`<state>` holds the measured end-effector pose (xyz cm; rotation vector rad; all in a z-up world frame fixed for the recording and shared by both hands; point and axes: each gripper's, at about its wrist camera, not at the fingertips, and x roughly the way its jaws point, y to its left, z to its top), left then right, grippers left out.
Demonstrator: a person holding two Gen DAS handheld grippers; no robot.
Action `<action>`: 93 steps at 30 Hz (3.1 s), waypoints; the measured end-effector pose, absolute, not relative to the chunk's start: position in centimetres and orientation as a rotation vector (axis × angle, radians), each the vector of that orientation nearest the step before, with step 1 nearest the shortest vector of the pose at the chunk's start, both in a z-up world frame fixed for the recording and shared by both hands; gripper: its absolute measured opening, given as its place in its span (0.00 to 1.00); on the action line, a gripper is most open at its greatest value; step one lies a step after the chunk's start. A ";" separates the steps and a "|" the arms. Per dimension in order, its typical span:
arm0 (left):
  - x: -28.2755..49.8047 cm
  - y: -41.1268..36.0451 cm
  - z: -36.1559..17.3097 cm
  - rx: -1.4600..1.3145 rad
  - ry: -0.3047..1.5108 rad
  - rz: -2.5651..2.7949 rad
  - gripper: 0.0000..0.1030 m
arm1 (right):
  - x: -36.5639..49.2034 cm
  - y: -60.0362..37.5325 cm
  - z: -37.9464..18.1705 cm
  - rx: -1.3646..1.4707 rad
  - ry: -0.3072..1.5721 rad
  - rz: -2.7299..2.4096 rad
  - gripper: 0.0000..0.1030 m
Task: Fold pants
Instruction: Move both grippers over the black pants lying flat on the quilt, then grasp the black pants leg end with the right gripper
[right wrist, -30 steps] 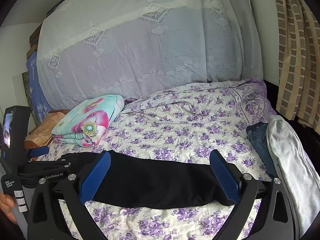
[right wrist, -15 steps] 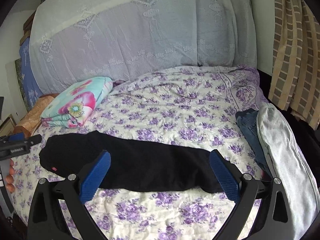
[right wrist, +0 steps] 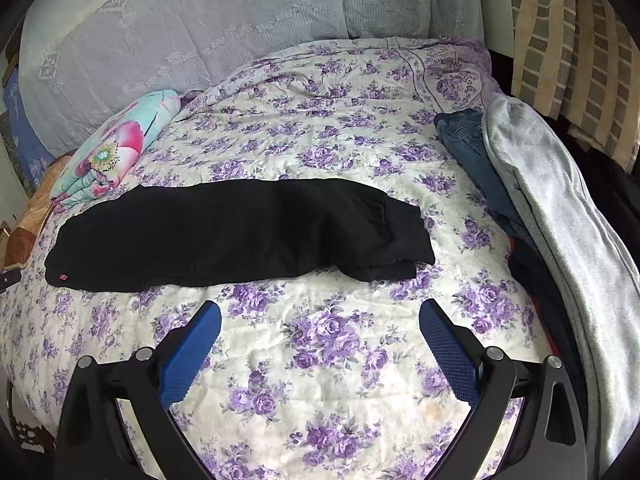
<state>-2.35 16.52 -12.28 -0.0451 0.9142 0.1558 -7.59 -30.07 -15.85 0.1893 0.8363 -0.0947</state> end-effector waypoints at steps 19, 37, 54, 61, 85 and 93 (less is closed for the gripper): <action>-6.2 22.8 -14.4 -0.165 0.990 0.322 0.94 | -4.6 -28.6 -17.0 0.218 0.905 0.054 0.72; -2.2 20.4 -15.6 -0.134 1.032 0.214 0.94 | -3.9 -29.2 -18.2 0.288 0.890 0.024 0.71; 0.2 18.0 -16.4 -0.087 1.090 0.183 0.94 | -0.2 -36.5 -22.8 0.504 0.908 -0.111 0.35; 0.3 17.7 -17.3 -0.098 1.116 0.191 0.94 | 1.0 -38.2 -23.5 0.600 0.887 -0.090 0.07; -0.1 20.2 -18.0 -0.176 1.081 0.234 0.94 | 15.2 -38.0 -5.8 0.498 0.799 0.212 0.02; 1.6 21.0 -18.3 -0.173 1.066 0.150 0.94 | 2.4 -40.8 -9.2 0.560 0.823 0.119 0.02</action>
